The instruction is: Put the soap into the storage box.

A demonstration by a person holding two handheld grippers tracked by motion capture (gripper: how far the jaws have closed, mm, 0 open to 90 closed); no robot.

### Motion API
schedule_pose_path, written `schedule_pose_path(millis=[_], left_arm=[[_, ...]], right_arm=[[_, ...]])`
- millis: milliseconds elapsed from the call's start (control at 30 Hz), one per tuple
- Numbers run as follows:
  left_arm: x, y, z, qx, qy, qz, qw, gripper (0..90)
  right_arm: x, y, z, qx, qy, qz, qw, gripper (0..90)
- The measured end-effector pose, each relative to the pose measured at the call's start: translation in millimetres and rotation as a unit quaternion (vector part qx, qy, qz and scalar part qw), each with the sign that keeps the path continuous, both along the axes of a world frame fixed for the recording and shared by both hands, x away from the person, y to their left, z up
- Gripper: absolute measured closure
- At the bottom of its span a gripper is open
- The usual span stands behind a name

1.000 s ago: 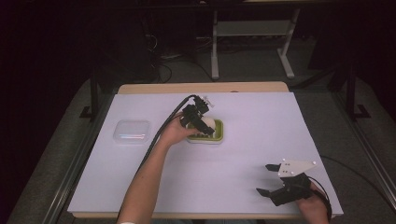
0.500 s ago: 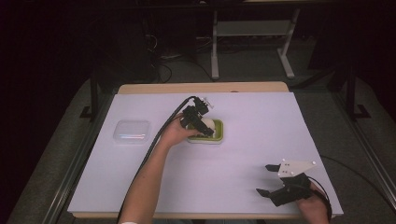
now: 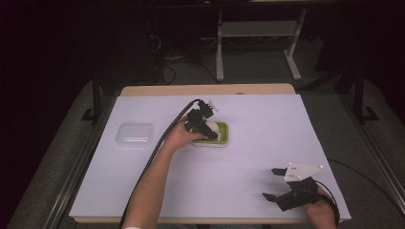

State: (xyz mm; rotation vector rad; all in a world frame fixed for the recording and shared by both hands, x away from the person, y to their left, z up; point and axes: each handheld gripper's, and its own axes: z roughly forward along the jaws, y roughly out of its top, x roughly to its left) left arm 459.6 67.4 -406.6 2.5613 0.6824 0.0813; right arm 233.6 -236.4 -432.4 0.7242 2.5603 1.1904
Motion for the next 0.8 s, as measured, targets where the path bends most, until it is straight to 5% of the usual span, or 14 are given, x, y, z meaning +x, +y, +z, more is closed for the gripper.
schedule_pose_path(millis=[800], left_arm=[[1.5, 2.0, -2.3, 0.009, 0.005, -0.001, 1.0, 24.7]], right_arm=[[0.0, 0.2, 0.5, 0.0, -0.003, 0.0, 1.0, 13.4]])
